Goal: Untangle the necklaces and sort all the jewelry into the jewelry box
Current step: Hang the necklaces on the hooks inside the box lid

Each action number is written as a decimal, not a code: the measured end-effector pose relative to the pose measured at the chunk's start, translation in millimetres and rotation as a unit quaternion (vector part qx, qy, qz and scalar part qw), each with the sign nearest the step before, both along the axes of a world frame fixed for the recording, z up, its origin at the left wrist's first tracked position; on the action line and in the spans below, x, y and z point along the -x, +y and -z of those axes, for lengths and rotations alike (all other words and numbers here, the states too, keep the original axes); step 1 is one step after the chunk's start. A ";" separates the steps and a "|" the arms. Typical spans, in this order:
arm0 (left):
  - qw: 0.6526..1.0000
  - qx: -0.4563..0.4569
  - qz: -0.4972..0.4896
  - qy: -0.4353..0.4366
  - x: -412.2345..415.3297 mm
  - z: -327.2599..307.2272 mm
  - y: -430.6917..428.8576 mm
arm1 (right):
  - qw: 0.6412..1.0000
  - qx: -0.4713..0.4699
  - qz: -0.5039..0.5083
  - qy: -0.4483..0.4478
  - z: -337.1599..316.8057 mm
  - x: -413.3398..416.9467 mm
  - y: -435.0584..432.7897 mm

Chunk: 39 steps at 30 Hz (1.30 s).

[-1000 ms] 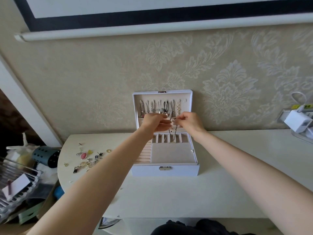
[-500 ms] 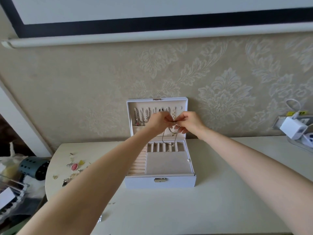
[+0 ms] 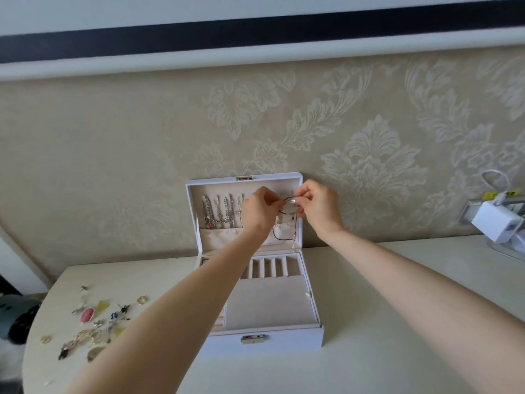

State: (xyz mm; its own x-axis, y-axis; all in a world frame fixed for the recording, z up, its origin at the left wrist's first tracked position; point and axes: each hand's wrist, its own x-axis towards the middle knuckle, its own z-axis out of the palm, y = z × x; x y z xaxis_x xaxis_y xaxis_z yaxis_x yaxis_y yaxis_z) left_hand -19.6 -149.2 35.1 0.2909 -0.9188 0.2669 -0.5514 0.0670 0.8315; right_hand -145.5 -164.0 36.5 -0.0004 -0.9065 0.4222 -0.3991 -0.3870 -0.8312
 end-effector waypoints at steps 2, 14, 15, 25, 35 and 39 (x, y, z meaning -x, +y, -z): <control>0.998 0.016 -0.054 -0.022 6.9 1.2 -3.5 | 0.998 0.053 0.019 0.031 3.2 -2.1 -4.4; 0.974 0.120 -0.174 -0.075 24.3 10.1 -18.8 | 0.959 0.221 0.073 0.163 -0.5 -19.1 -12.6; 0.975 0.114 -0.178 -0.069 25.7 9.6 -18.8 | 0.965 0.180 0.059 0.179 -2.0 -19.0 -12.8; 0.984 0.059 -0.163 -0.036 33.5 5.8 -15.6 | 0.917 0.093 0.116 0.371 -21.7 -22.7 -10.4; 0.986 0.003 -0.163 -0.032 37.1 10.7 -7.5 | 0.946 0.070 0.108 0.296 1.8 -17.7 -4.4; 0.988 0.014 -0.153 -0.032 37.5 16.1 -7.3 | 0.967 0.078 0.094 0.224 12.2 -18.0 -6.5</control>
